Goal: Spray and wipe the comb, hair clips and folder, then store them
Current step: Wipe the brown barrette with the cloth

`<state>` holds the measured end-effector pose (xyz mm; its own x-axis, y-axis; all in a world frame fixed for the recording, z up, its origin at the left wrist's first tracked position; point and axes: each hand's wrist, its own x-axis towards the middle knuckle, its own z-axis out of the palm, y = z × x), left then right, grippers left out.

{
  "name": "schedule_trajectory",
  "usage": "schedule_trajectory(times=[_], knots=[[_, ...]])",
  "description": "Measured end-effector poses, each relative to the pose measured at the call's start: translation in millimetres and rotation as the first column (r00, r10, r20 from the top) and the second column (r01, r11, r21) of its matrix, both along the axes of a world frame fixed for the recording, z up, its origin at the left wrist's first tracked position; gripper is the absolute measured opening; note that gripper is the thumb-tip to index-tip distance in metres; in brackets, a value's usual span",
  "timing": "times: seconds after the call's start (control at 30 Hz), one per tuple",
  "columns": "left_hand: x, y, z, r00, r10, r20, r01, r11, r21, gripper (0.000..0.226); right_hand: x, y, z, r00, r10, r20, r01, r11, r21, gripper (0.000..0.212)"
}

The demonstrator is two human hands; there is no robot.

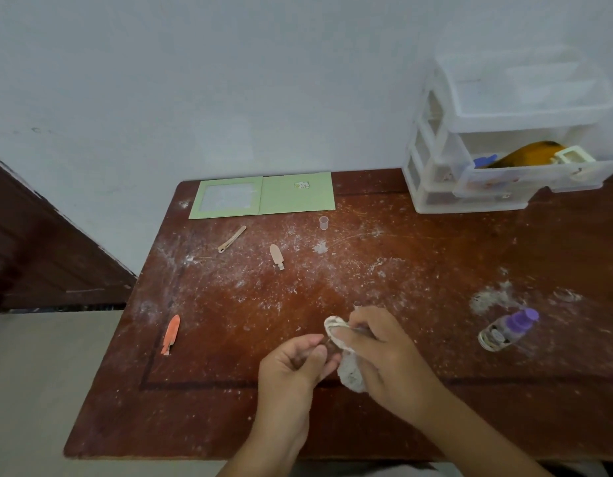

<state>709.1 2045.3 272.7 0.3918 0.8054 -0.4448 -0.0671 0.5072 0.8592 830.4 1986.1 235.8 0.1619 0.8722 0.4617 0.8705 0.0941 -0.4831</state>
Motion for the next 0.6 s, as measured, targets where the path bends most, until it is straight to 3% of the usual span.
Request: schedule_trajectory(times=[0.1, 0.23, 0.37, 0.43, 0.53, 0.6], knots=[[-1.0, -1.5, -1.5, 0.999, 0.046, -0.018, -0.046, 0.999, 0.003, 0.021, 9.1, 4.5, 4.0, 0.993, -0.094, -0.071, 0.097, 0.994, 0.046, 0.031], [-2.6, -0.9, 1.0, 1.0, 0.015, -0.004, -0.015, 1.0, 0.026, 0.025, -12.5, 0.0, 10.5, 0.992, 0.1, -0.082, -0.1, 0.995, 0.003, 0.03], [-3.7, 0.5, -1.5, 1.0, 0.017, -0.01, -0.017, 1.0, 0.025, 0.022, 6.5, 9.1, 7.7, 0.993, -0.031, -0.117, 0.029, 0.999, -0.017, 0.035], [-4.7, -0.1, -2.3, 1.0, 0.014, -0.009, -0.014, 1.0, 0.02, 0.021, 5.6, 7.1, 8.6, 0.992, 0.009, -0.123, -0.013, 0.999, -0.031, 0.042], [-7.0, -0.7, -3.4, 1.0, -0.006, -0.001, 0.006, 1.0, 0.023, 0.018, 2.1, 0.7, 6.1, 0.984, 0.131, -0.119, -0.14, 0.987, -0.073, 0.028], [-8.6, -0.2, -3.9, 1.0, -0.009, -0.009, 0.01, 1.0, 0.029, 0.02, 15.3, 4.3, 4.0, 0.988, 0.07, -0.138, -0.083, 0.993, -0.086, 0.031]])
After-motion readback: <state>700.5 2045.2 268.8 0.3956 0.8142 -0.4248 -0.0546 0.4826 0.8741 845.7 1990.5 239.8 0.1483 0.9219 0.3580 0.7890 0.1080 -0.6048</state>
